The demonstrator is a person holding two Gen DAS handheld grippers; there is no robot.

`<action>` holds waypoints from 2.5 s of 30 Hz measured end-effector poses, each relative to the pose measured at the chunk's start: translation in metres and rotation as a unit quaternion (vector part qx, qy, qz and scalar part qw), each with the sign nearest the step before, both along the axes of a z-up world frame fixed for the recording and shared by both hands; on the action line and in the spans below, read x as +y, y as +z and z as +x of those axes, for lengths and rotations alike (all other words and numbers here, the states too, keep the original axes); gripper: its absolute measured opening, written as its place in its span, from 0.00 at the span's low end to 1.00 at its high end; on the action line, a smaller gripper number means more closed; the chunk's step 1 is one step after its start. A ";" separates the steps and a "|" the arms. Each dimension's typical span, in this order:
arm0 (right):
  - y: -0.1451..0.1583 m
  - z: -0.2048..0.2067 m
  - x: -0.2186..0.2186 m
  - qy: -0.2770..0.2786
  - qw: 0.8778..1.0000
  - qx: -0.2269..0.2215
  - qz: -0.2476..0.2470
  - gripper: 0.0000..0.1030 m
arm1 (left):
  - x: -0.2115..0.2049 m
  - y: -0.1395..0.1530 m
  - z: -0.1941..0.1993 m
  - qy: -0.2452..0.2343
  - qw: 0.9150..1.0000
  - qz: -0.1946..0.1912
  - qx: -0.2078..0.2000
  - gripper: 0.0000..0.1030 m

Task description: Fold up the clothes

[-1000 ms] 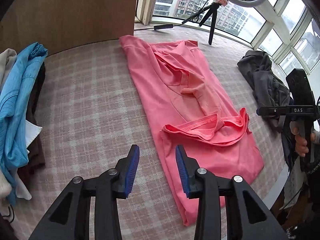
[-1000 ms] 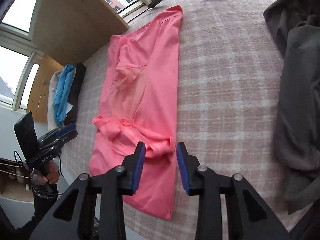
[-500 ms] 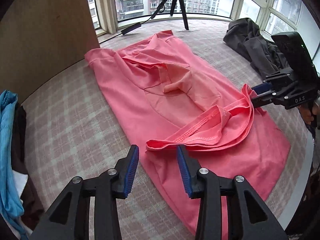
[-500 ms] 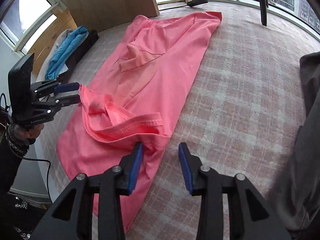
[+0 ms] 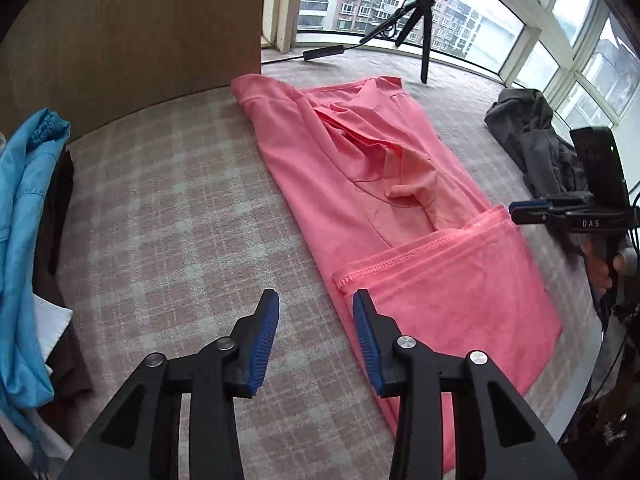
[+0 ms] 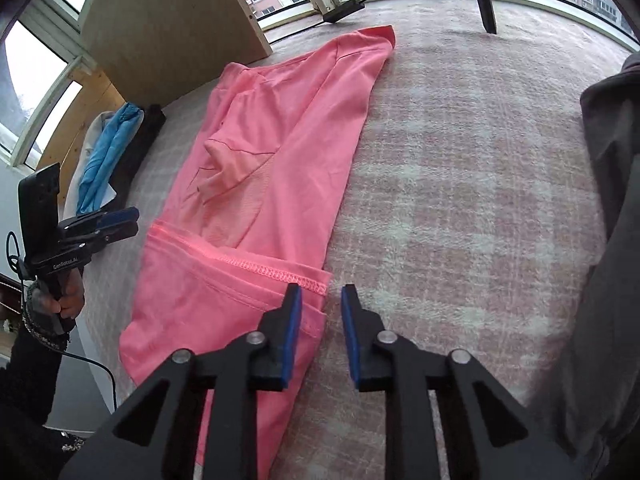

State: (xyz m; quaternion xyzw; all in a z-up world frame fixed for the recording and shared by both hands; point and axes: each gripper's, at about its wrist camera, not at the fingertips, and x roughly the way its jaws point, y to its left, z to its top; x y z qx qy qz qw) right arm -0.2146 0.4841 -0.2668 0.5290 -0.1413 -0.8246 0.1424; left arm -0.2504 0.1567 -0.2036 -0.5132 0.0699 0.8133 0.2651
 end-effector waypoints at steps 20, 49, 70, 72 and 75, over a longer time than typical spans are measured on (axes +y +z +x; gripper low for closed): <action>-0.009 0.106 -0.044 0.010 1.000 -0.023 0.017 0.27 | -0.002 -0.023 0.117 -0.009 0.996 0.039 -0.077 0.02; 0.005 0.150 -0.107 0.213 0.959 0.046 0.179 0.47 | 0.058 -0.035 0.146 -0.229 0.968 -0.103 0.026 0.60; 0.115 0.047 -0.083 0.156 0.964 0.140 0.165 0.07 | 0.029 0.076 0.036 -0.161 0.983 0.018 0.085 0.07; 0.123 0.048 -0.085 0.157 0.963 0.145 0.163 0.07 | 0.027 0.081 0.043 -0.171 0.981 0.015 0.091 0.07; 0.124 0.058 -0.088 0.169 0.963 0.138 0.160 0.07 | 0.022 0.070 0.060 -0.188 0.980 0.012 0.064 0.07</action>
